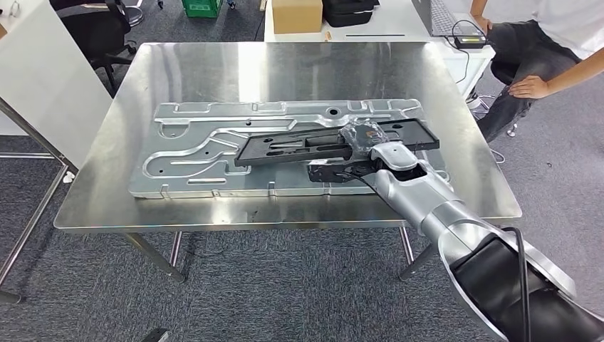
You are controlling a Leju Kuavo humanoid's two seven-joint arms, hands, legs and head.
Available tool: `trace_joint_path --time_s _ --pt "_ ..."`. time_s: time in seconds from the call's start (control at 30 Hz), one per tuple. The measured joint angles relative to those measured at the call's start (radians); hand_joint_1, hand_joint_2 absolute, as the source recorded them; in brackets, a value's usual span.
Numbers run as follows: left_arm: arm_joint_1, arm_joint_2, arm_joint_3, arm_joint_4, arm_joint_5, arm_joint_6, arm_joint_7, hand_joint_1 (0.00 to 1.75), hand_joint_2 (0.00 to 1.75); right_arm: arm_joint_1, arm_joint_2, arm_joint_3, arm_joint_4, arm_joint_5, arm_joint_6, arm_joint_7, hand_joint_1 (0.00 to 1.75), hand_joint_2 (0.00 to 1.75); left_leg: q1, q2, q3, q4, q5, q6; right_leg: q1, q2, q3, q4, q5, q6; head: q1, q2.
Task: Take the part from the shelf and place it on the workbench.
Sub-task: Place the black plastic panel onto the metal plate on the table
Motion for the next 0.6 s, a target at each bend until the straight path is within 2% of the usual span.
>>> trace_joint_path --time_s 0.17,0.3,0.47,0.6 --pt "-0.001 0.000 -0.004 0.000 0.001 0.000 0.001 0.00 1.75 0.018 0.009 -0.003 0.022 -0.009 -0.008 -0.001 1.75 1.75 0.000 0.001 0.001 0.000 0.000 0.000 0.000 0.000 0.000 0.002 -0.001 0.000 0.000 0.000" --pt "-0.002 0.000 -0.010 0.000 0.002 0.001 0.004 0.00 1.75 0.047 0.014 -0.007 0.036 -0.016 -0.021 -0.001 0.00 0.00 0.000 0.002 0.002 0.000 0.000 0.000 0.001 0.000 0.000 0.002 -0.002 0.000 0.000 0.000" --pt "0.000 0.000 -0.017 0.000 0.013 -0.030 0.043 0.00 1.75 0.078 0.018 -0.012 0.050 -0.016 -0.024 -0.003 0.00 0.00 0.000 0.002 0.003 0.000 0.000 0.000 0.001 0.000 0.001 0.003 -0.002 0.000 0.000 0.000" --pt "0.003 0.000 -0.018 0.000 0.029 -0.047 0.070 0.00 0.00 0.083 0.022 -0.015 0.059 -0.006 -0.025 0.007 0.00 0.00 0.000 0.002 0.003 0.000 0.000 0.000 0.001 0.000 0.001 0.003 -0.002 0.000 0.000 0.000"
